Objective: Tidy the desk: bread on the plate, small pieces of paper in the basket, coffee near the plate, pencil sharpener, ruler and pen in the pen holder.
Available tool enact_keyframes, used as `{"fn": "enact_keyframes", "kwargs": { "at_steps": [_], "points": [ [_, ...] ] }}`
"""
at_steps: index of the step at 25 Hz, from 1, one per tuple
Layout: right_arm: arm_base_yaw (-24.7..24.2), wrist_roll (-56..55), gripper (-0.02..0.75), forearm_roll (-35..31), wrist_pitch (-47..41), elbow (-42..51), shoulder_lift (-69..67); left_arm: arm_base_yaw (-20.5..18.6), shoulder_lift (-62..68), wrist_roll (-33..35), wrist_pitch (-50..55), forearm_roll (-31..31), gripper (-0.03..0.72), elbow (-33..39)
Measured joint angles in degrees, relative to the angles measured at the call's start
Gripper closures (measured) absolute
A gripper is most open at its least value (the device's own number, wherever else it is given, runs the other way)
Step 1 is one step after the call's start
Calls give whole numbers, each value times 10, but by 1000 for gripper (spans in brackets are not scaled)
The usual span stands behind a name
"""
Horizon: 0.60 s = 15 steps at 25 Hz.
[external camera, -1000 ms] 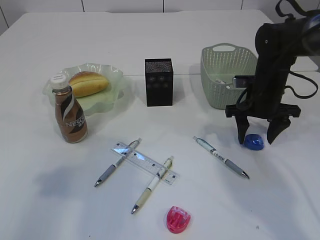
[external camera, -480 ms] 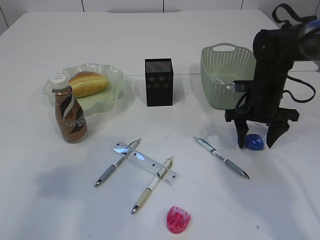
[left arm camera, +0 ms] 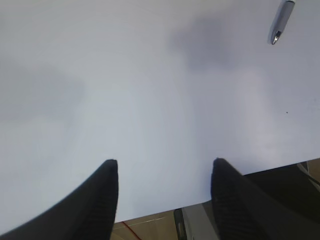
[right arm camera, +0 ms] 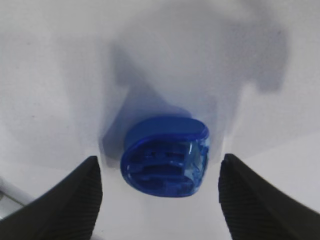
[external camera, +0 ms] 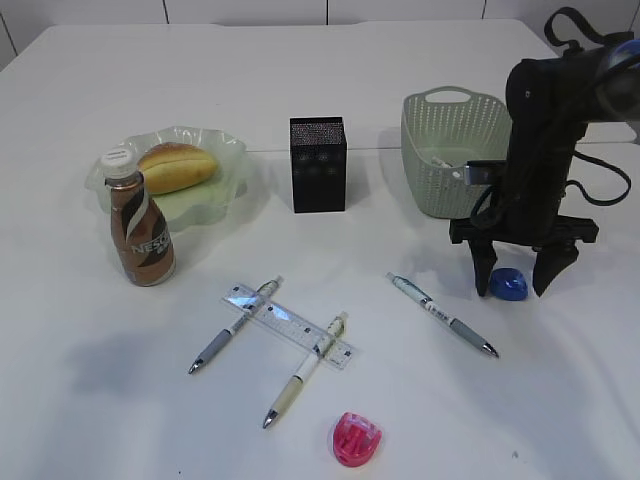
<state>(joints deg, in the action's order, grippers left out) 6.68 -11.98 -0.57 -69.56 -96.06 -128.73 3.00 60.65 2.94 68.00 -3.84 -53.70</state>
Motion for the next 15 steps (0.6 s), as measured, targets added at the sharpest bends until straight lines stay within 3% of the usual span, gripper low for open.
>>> {"fn": "enact_keyframes", "kwargs": {
  "at_steps": [15],
  "points": [
    [0,0,173,0,0,0,0,0,0,0,0,1,276,0]
  ]
}}
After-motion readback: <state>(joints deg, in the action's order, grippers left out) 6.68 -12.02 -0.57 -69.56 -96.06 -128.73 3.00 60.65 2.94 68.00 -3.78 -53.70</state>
